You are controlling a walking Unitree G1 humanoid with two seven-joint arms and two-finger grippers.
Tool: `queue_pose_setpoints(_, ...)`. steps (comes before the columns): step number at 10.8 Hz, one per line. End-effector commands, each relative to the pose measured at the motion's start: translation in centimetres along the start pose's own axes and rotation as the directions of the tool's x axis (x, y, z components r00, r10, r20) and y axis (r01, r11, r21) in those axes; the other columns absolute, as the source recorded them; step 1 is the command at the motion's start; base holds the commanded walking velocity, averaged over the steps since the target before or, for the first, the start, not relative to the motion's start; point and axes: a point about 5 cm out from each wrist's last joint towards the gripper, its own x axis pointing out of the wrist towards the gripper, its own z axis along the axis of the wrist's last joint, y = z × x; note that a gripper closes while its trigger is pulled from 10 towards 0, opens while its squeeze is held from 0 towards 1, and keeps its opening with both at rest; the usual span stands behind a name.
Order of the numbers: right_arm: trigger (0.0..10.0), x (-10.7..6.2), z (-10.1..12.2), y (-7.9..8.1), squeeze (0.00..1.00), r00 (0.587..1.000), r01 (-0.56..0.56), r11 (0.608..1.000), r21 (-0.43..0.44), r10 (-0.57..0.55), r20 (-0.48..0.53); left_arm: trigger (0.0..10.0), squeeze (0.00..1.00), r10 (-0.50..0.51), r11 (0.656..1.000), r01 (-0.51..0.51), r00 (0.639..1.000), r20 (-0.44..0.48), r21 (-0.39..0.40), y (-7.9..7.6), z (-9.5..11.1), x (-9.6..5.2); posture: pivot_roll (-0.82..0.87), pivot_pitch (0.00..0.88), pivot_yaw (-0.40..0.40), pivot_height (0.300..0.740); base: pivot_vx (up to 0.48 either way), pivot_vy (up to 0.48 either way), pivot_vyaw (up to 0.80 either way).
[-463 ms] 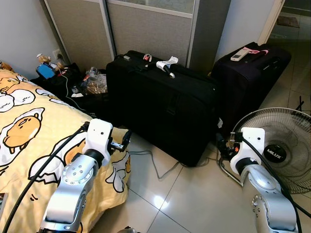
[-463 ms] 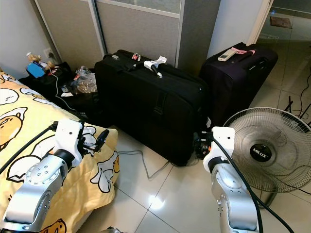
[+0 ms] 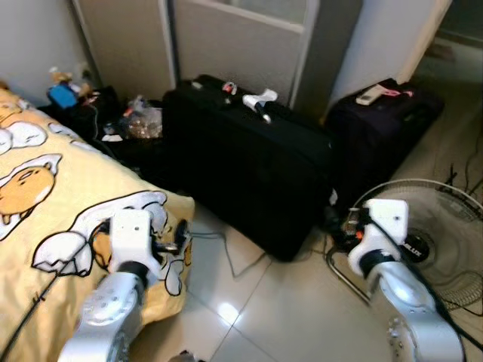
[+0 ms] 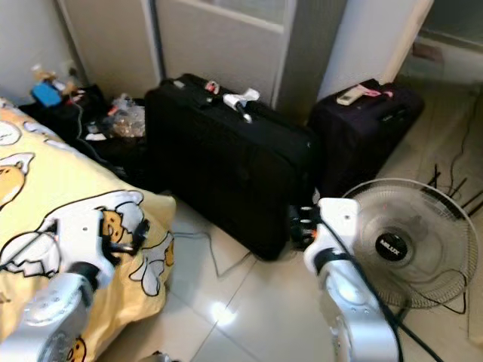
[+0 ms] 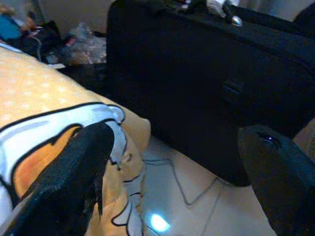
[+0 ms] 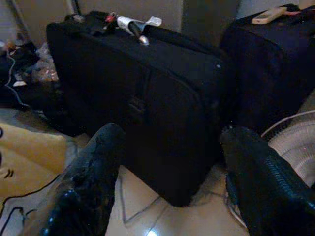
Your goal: Clean up the room
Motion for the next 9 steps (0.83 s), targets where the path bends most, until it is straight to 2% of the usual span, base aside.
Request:
queue_pose_setpoints(1, 10.0, -0.3, 0.1, -0.1, 0.00, 1.000, 0.009, 1.000, 0.000, -0.009, -0.011, 10.0, 0.00, 0.026, 1.000, -0.026, 1.000, 0.001, -0.010, 0.0, 0.7, -0.3, 0.07, 0.000, -0.043, 0.740, 0.000, 0.000, 0.00)
queue_pose_setpoints(2, 10.0, -0.3, 0.1, -0.2, 0.00, 1.000, 0.011, 1.000, 0.001, -0.011, -0.016, 10.0, 0.00, 0.019, 1.000, -0.019, 1.000, -0.004, -0.001, -0.2, 0.9, -0.4, 0.07, 0.000, -0.043, 0.740, 0.000, 0.000, 0.00)
queue_pose_setpoints(3, 10.0, -0.4, -0.2, -0.2, 0.62, 1.000, 0.010, 1.000, 0.004, -0.010, -0.030, 10.0, 0.17, 0.005, 1.000, -0.005, 1.000, -0.006, 0.003, -0.3, 1.0, -0.2, 0.07, 0.000, -0.041, 0.740, 0.000, 0.000, 0.00)
queue_pose_setpoints(4, 10.0, -0.5, -0.5, 0.0, 1.00, 0.999, -0.006, 0.999, 0.031, 0.007, -0.041, 10.0, 0.40, -0.013, 1.000, 0.013, 1.000, -0.006, 0.001, -0.4, 1.1, -0.1, 0.07, 0.000, -0.039, 0.740, 0.000, 0.000, 0.00)
queue_pose_setpoints(5, 10.0, -0.6, -0.5, -0.2, 1.00, 0.999, 0.014, 0.999, 0.034, -0.013, -0.032, 10.0, 1.00, -0.041, 0.999, 0.041, 0.999, 0.006, 0.008, -0.6, 1.4, 0.2, 0.08, 0.000, -0.037, 0.740, 0.000, 0.000, 0.00)
queue_pose_setpoints(6, 10.0, -0.5, -0.4, -0.7, 1.00, 0.998, 0.066, 0.996, -0.051, -0.067, -0.017, 10.0, 1.00, -0.059, 0.998, 0.059, 0.998, 0.014, 0.013, -0.7, 1.9, 0.5, 0.07, 0.000, -0.030, 0.740, 0.000, 0.000, 0.00)
queue_pose_setpoints(7, 10.0, -0.3, 0.0, -0.8, 1.00, 0.996, 0.080, 0.993, -0.092, -0.076, 0.042, 10.0, 1.00, -0.074, 0.997, 0.074, 0.997, 0.025, 0.009, -0.7, 2.3, 0.9, 0.06, 0.000, -0.016, 0.740, 0.000, 0.000, 0.00)
queue_pose_setpoints(8, 10.0, -0.3, 0.2, -0.8, 1.00, 0.993, 0.093, 0.992, -0.086, -0.087, 0.077, 10.0, 1.00, -0.088, 0.996, 0.088, 0.996, 0.027, 0.011, -0.8, 2.5, 1.1, 0.05, 0.000, -0.006, 0.740, 0.000, 0.000, 0.00)
queue_pose_setpoints(9, 10.0, -0.5, 0.0, -0.8, 1.00, 0.996, 0.069, 0.998, 0.000, -0.069, 0.057, 10.0, 1.00, -0.106, 0.994, 0.106, 0.994, 0.034, 0.013, -1.1, 2.7, 1.4, 0.04, 0.000, 0.006, 0.740, 0.000, 0.000, 0.00)
